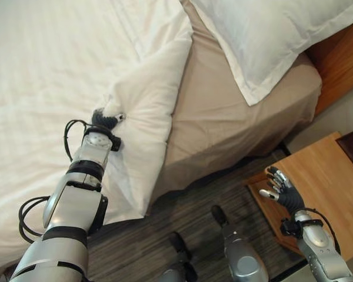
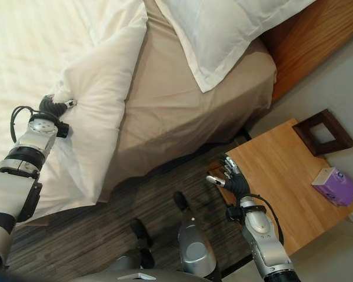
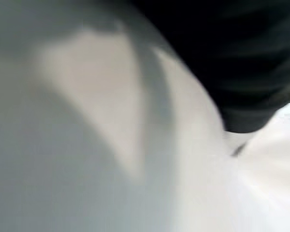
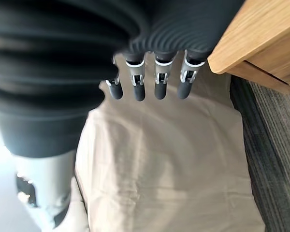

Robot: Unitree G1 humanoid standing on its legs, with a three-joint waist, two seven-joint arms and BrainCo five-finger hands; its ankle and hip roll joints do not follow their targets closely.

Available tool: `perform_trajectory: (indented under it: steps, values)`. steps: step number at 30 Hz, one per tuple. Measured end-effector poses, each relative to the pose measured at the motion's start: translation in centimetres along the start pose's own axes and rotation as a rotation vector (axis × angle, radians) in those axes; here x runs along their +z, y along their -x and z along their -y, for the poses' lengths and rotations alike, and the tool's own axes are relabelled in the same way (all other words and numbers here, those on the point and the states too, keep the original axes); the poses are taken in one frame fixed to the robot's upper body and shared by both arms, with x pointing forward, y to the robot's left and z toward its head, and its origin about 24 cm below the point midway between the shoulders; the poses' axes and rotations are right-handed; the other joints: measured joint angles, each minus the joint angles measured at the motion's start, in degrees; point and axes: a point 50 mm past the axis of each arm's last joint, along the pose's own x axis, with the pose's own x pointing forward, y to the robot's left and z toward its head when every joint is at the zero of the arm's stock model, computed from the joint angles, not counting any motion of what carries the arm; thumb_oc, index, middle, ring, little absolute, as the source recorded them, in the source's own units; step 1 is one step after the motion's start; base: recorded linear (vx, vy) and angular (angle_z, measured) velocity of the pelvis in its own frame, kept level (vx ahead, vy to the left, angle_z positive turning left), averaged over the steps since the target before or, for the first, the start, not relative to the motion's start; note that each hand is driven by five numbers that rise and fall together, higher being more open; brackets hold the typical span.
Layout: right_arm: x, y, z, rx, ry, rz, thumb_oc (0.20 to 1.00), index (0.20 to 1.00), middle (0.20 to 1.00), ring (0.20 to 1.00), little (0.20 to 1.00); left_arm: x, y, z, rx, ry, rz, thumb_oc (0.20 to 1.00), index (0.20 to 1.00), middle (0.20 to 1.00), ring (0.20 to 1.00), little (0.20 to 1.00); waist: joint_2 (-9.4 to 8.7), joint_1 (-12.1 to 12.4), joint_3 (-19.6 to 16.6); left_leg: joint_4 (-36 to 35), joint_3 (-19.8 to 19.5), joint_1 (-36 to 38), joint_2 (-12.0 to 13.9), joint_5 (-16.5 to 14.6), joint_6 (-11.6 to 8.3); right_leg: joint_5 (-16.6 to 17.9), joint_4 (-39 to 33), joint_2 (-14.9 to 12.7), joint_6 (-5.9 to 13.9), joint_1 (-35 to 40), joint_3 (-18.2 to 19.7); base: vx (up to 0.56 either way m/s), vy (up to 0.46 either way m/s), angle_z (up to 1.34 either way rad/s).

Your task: Making the bed.

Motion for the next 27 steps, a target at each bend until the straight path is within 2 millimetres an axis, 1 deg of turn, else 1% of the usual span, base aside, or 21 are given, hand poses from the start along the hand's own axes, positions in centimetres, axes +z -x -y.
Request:
perform_trajectory:
  steps: [1,2,4,5,6,7,8,9,10,12,14,15,17,20,21,24,25,27]
  values:
    - [0.1,-0.1,0.0,0.002,0.002,0.004,1.000,1.000,1.000,1.000,1.000,0.5,0.0,0.4,-0.011,-0.001,0.023,0.200,0.200,0.200,0.200,0.200,0.00,0.05,0.00,0.00,-0.11,0.01,-0.02,0.01,0.01,0.00,0.00,-0.03,0.00,0.09,-0.12,0.02,0.003,0.08]
    - [0.4,-0.3,0.0,0.005,0.004,0.015,1.000,1.000,1.000,1.000,1.000,1.7,0.2,1.2,-0.040,-0.008,0.075,0.200,0.200,0.200,0.200,0.200,0.00,0.08,0.00,0.01,-0.31,0.05,-0.11,0.06,0.08,0.01,0.01,-0.12,-0.01,0.26,-0.35,0.02,0.008,0.08]
    - [0.6,-0.5,0.0,0.006,0.005,0.024,1.000,1.000,1.000,1.000,1.000,2.9,0.4,2.3,-0.068,0.017,0.122,0.200,0.200,0.200,0.200,0.200,0.02,0.29,-0.01,0.01,-0.45,0.15,-0.22,0.11,0.15,0.01,0.01,-0.27,0.00,0.49,-0.53,0.02,0.011,0.07]
    - [0.6,-0.5,0.0,0.005,0.006,0.023,1.000,1.000,1.000,1.000,1.000,4.1,0.8,3.1,-0.092,0.030,0.173,0.200,0.200,0.200,0.200,0.200,0.02,0.74,-0.01,0.01,-0.54,0.22,-0.28,0.16,0.23,0.01,0.01,-0.33,0.00,0.64,-0.65,0.03,0.003,0.10]
    - [0.6,-0.6,0.0,0.009,0.007,0.025,1.000,1.000,1.000,1.000,1.000,6.5,1.6,4.9,-0.154,0.043,0.283,0.200,0.200,0.200,0.200,0.200,-0.02,1.50,0.01,0.02,-0.75,0.73,-0.39,0.21,0.28,-0.02,0.02,-0.48,0.04,1.29,-0.93,0.02,-0.002,0.10]
    - [0.7,-0.7,-0.1,0.012,0.007,0.029,1.000,1.000,1.000,1.000,1.000,7.3,2.1,5.7,-0.186,0.048,0.320,0.200,0.200,0.200,0.200,0.200,0.00,1.51,-0.01,0.02,-0.84,1.04,-0.47,0.21,0.29,-0.10,0.02,-0.60,0.13,1.66,-1.11,0.05,0.010,0.16]
    - [0.8,-0.8,0.0,0.010,0.009,0.032,1.000,1.000,1.000,1.000,1.000,9.0,3.2,7.2,-0.252,0.083,0.398,0.200,0.200,0.200,0.200,0.200,0.07,1.49,-0.03,0.01,-1.58,1.45,-0.66,0.21,0.29,-0.32,0.01,-0.82,0.38,2.39,-1.68,0.01,0.002,0.16]
    - [0.8,-0.8,0.0,0.010,0.009,0.033,1.000,1.000,1.000,1.000,1.000,9.9,3.9,8.0,-0.291,0.088,0.449,0.200,0.200,0.200,0.200,0.200,0.11,1.43,-0.05,0.01,-1.85,1.56,-0.74,0.21,0.29,-0.38,0.01,-0.90,0.45,2.61,-1.96,0.02,0.009,0.21]
    - [0.9,-0.9,0.0,0.008,0.010,0.033,1.000,1.000,1.000,1.000,1.000,11.1,5.2,9.5,-0.350,0.102,0.514,0.200,0.200,0.200,0.200,0.200,0.12,1.37,-0.06,0.01,-2.21,1.95,-0.88,0.22,0.32,-0.47,0.01,-1.11,0.58,3.18,-2.34,0.00,0.008,0.14]
    - [0.9,-0.9,0.0,0.007,0.011,0.033,1.000,1.000,1.000,1.000,1.000,11.7,6.2,10.4,-0.397,0.107,0.556,0.200,0.200,0.200,0.200,0.200,0.18,1.41,-0.10,0.00,-2.27,2.21,-0.94,0.21,0.32,-0.55,0.01,-1.25,0.67,3.46,-2.40,0.00,0.009,0.05]
    - [0.8,-0.8,0.2,-0.001,0.012,0.028,1.000,1.000,1.000,1.000,1.000,11.6,6.8,10.9,-0.444,0.135,0.562,0.200,0.200,0.200,0.200,0.200,0.35,1.40,-0.17,-0.01,-2.53,2.21,-0.96,0.20,0.32,-0.82,0.00,-1.42,1.05,3.48,-2.43,0.00,0.000,0.00]
    - [0.8,-0.8,0.2,-0.001,0.012,0.026,1.000,1.000,1.000,1.000,1.000,11.4,6.7,11.0,-0.448,0.133,0.556,0.200,0.200,0.200,0.200,0.200,0.37,1.37,-0.18,-0.01,-2.57,2.21,-0.97,0.22,0.34,-0.84,0.00,-1.48,1.08,3.47,-2.43,0.00,0.000,0.00]
    - [0.5,-0.5,0.6,-0.018,0.014,0.010,1.000,1.000,1.000,1.000,1.000,10.5,7.4,11.6,-0.492,0.169,0.539,0.200,0.200,0.200,0.200,0.200,0.78,1.44,-0.43,0.00,-2.86,2.22,-1.21,0.33,0.52,-0.83,0.00,-1.69,1.07,3.62,-2.63,-0.01,0.017,0.06]
    - [0.1,-0.2,0.8,-0.024,0.046,-0.008,1.000,1.000,1.000,1.000,1.000,9.3,8.2,12.4,-0.539,0.172,0.523,0.200,0.200,0.200,0.200,0.200,0.97,1.45,-0.46,0.00,-3.19,2.33,-1.63,0.40,0.61,-0.76,0.00,-1.92,0.96,3.93,-2.91,-0.03,0.014,0.07]
    - [0.1,-0.2,0.8,-0.023,0.049,-0.008,1.000,1.000,1.000,1.000,1.000,8.6,8.6,12.8,-0.561,0.178,0.512,1.000,1.000,1.000,1.000,1.000,1.01,1.51,-0.45,0.00,-3.30,2.48,-1.77,0.44,0.68,-0.76,0.00,-2.04,0.96,4.10,-2.98,-0.04,0.013,0.03]
    - [0.1,-0.2,0.7,-0.021,0.051,-0.010,1.000,1.000,1.000,1.000,1.000,7.2,9.3,13.4,-0.608,0.218,0.480,1.000,1.000,1.000,1.000,1.000,1.07,1.68,-0.44,0.00,-3.35,2.75,-1.81,0.44,0.68,-0.79,0.00,-2.12,1.00,4.36,-2.99,0.00,0.000,0.00]
    - [0.1,-0.2,0.7,-0.020,0.057,-0.012,1.000,1.000,1.000,1.000,1.000,6.6,9.8,13.9,-0.648,0.215,0.465,1.000,1.000,1.000,1.000,1.000,1.07,1.96,-0.44,0.01,-3.44,2.75,-1.82,0.44,0.68,-0.79,0.00,-2.13,1.02,4.42,-3.08,0.00,0.000,0.00]
    - [0.0,-0.2,0.7,-0.017,0.069,-0.019,1.000,1.000,1.000,1.000,1.000,6.3,10.3,14.3,-0.690,0.209,0.468,1.000,1.000,1.000,1.000,1.000,1.16,2.58,-0.43,0.01,-3.49,2.80,-1.87,0.49,0.75,-0.76,0.00,-2.16,0.99,4.51,-3.14,0.00,0.000,0.00]
